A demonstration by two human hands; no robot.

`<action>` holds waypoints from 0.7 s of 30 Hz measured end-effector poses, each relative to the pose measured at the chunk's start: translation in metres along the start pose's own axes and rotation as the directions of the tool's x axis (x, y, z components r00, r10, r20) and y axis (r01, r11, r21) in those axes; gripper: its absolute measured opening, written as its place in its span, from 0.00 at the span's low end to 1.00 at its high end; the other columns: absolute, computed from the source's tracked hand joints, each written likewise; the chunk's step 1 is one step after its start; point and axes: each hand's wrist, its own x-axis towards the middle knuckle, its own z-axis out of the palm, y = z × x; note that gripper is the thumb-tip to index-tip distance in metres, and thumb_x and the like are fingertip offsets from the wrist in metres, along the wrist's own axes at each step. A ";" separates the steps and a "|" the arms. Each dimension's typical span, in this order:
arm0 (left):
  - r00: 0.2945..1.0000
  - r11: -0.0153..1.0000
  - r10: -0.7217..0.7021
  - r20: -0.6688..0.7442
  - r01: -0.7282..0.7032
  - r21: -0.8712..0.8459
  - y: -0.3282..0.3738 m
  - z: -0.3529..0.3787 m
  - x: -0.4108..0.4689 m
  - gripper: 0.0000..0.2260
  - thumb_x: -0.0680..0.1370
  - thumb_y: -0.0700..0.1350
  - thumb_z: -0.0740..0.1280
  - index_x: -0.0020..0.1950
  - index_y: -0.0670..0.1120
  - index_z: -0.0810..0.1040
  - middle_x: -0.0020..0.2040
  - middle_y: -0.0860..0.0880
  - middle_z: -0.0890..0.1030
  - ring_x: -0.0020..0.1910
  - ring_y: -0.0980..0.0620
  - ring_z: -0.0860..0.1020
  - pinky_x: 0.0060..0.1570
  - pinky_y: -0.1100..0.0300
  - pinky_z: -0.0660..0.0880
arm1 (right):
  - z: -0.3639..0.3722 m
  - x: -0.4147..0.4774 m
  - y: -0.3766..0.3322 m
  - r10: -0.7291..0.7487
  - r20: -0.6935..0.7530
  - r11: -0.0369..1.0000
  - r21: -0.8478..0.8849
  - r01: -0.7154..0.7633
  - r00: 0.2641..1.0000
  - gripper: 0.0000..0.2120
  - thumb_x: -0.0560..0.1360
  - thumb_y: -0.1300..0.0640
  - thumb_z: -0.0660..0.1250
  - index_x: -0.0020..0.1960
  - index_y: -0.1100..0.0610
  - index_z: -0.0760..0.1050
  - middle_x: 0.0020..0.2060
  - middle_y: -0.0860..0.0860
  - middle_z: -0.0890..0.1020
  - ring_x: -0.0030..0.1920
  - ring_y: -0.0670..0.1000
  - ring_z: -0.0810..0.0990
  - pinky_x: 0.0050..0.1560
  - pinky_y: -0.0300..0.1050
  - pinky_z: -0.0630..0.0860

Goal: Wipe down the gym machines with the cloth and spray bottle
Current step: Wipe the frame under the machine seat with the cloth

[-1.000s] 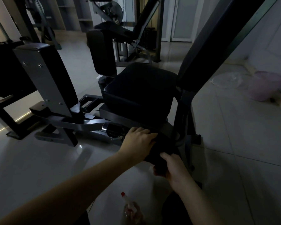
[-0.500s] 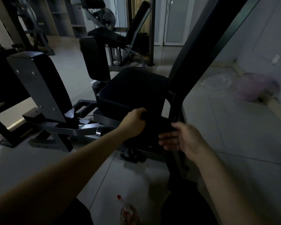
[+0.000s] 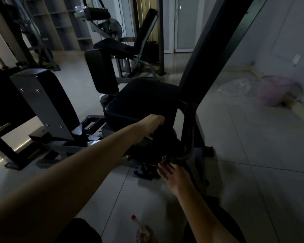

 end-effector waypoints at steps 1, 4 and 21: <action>1.000 1.000 0.005 0.002 -0.005 0.010 0.000 0.000 0.002 0.11 0.80 0.42 0.58 0.37 0.47 0.71 0.32 0.48 0.73 0.29 0.50 0.74 0.36 0.58 0.73 | 0.000 0.000 -0.002 -0.010 -0.022 1.000 0.022 0.011 1.000 0.14 0.85 0.60 0.54 0.65 0.66 0.70 0.50 0.62 0.80 0.59 0.62 0.78 0.53 0.56 0.76; 0.999 1.000 -0.001 0.032 0.001 0.012 0.000 0.001 0.004 0.10 0.79 0.40 0.59 0.39 0.45 0.75 0.32 0.48 0.75 0.28 0.50 0.76 0.37 0.57 0.76 | -0.003 -0.003 -0.013 -0.053 -0.079 0.998 -0.034 0.050 0.995 0.06 0.81 0.62 0.63 0.50 0.63 0.76 0.40 0.57 0.80 0.41 0.54 0.78 0.41 0.48 0.75; 0.916 0.716 0.372 -0.153 -0.178 0.675 -0.043 0.038 0.013 0.10 0.83 0.45 0.61 0.58 0.46 0.80 0.46 0.46 0.81 0.39 0.44 0.77 0.37 0.56 0.70 | -0.053 -0.040 -0.010 -0.189 0.138 0.969 0.187 0.161 0.972 0.17 0.72 0.53 0.62 0.57 0.60 0.79 0.48 0.59 0.85 0.46 0.56 0.85 0.46 0.48 0.81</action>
